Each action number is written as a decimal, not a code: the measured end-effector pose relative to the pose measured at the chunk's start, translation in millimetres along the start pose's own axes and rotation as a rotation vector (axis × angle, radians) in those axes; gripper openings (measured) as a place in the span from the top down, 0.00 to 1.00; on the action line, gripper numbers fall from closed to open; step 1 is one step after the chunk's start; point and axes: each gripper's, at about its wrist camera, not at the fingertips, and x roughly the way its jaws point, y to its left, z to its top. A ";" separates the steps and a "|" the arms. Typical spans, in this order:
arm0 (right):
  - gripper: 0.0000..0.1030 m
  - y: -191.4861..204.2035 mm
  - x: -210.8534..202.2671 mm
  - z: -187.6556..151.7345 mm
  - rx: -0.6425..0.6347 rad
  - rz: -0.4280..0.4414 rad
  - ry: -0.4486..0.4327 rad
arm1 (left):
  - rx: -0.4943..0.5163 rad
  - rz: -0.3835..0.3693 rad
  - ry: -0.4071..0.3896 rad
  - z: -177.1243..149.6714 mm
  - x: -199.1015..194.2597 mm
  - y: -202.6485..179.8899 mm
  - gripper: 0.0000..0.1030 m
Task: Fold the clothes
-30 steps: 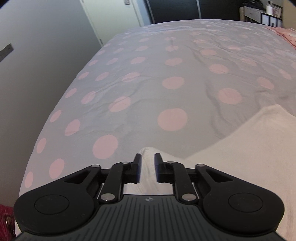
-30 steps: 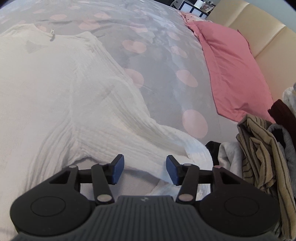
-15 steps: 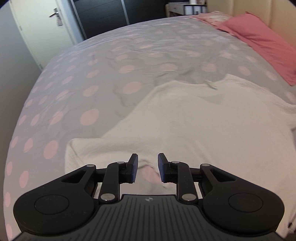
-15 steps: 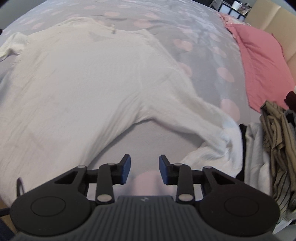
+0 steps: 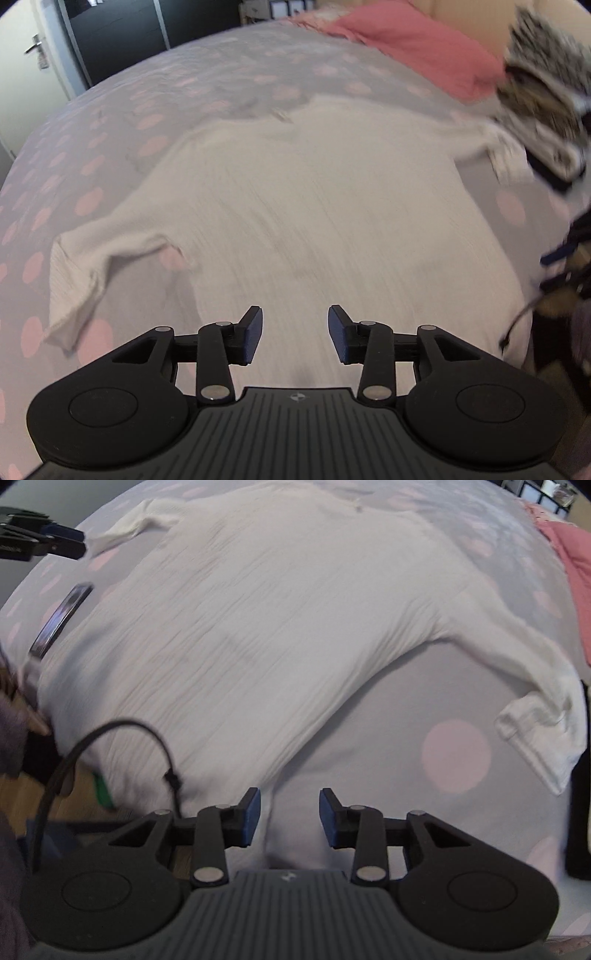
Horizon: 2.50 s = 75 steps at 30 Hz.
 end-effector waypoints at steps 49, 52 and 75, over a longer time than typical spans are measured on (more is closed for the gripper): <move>0.97 5.8 41.6 -81.1 0.297 -0.132 0.176 | 0.015 -0.183 0.038 -52.1 71.4 -114.4 0.64; 0.96 6.5 44.3 -83.6 0.289 -0.100 0.207 | 0.009 -0.183 0.039 -51.2 72.0 -115.4 0.64; 0.78 -10.5 -73.4 -103.0 0.395 -0.203 -0.088 | -0.008 -0.156 -0.003 -29.9 67.2 -117.8 0.64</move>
